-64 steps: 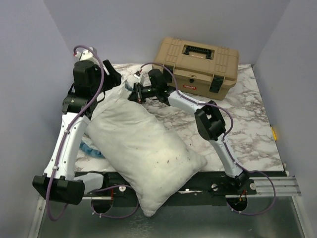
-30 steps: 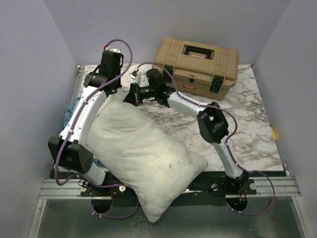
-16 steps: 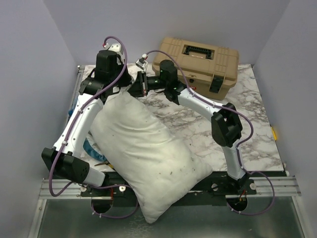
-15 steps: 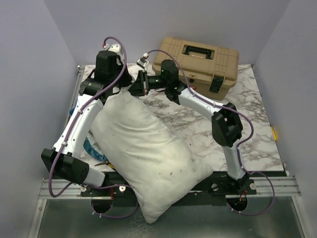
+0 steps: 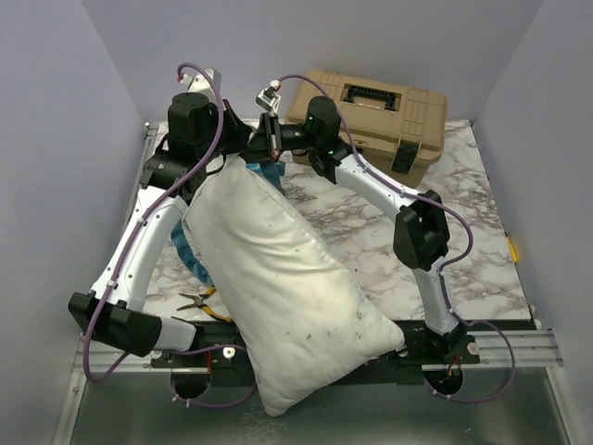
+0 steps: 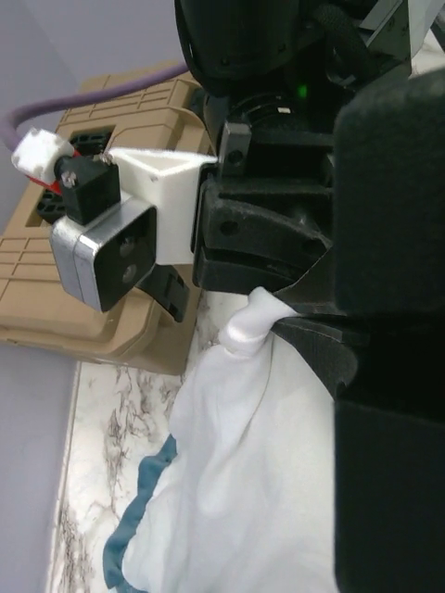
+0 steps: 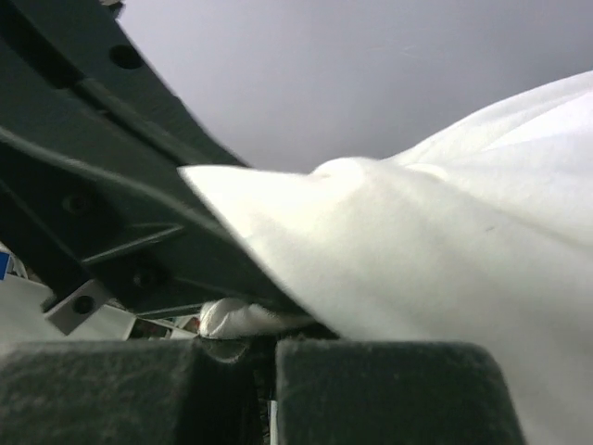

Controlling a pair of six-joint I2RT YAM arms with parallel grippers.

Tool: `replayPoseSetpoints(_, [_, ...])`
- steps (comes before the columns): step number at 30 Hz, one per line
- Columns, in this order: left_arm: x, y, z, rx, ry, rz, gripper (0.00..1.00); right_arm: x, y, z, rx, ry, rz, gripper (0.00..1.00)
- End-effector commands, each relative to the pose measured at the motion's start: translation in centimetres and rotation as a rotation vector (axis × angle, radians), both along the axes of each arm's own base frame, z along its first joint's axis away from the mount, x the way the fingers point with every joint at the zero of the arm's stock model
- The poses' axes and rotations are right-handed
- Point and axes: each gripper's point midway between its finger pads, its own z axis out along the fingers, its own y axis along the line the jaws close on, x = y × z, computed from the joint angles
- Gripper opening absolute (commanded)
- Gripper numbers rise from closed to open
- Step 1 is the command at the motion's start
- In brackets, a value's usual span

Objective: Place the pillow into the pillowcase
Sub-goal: Stuff the pillow into the pillowcase.

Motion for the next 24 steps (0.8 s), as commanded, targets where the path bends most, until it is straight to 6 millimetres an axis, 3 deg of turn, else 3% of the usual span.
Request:
replayPoseSetpoints(1, [-3.3,-6.5,5.5,-0.180,-0.067,-0.286,0.00,-0.3,1.2,-0.4,-0.007,0.025,-0.045,0.00])
replayPoseSetpoints(8, [-5.6,-9.1,10.4,-0.300,-0.101,-0.409,0.00,1.6,1.7,-3.3,-0.085,0.073,-0.119,0.00])
replayPoseSetpoints(12, [-7.1,-9.3,10.7,-0.355,-0.069,-0.424,0.00,4.7,1.2,-3.7,-0.093,0.098,-0.233,0.00])
replayPoseSetpoints(14, [-8.0,-9.5,9.9,-0.373,-0.036,-0.433,0.00,5.8,1.3,-3.3,-0.087,0.098,-0.264,0.00])
replayPoseSetpoints(18, [-8.4,-9.2,6.1,-0.363,0.044,-0.386,0.00,7.0,1.2,-1.4,0.002,0.144,-0.287,0.00])
replayPoseSetpoints(21, [-8.9,-7.8,3.3,-0.329,0.076,-0.312,0.00,8.0,-0.3,-0.9,0.055,0.201,-0.313,0.00])
replayPoseSetpoints(24, [-8.9,-5.1,0.3,-0.253,0.109,-0.173,0.00,9.2,-2.5,-0.7,0.097,0.221,-0.342,0.01])
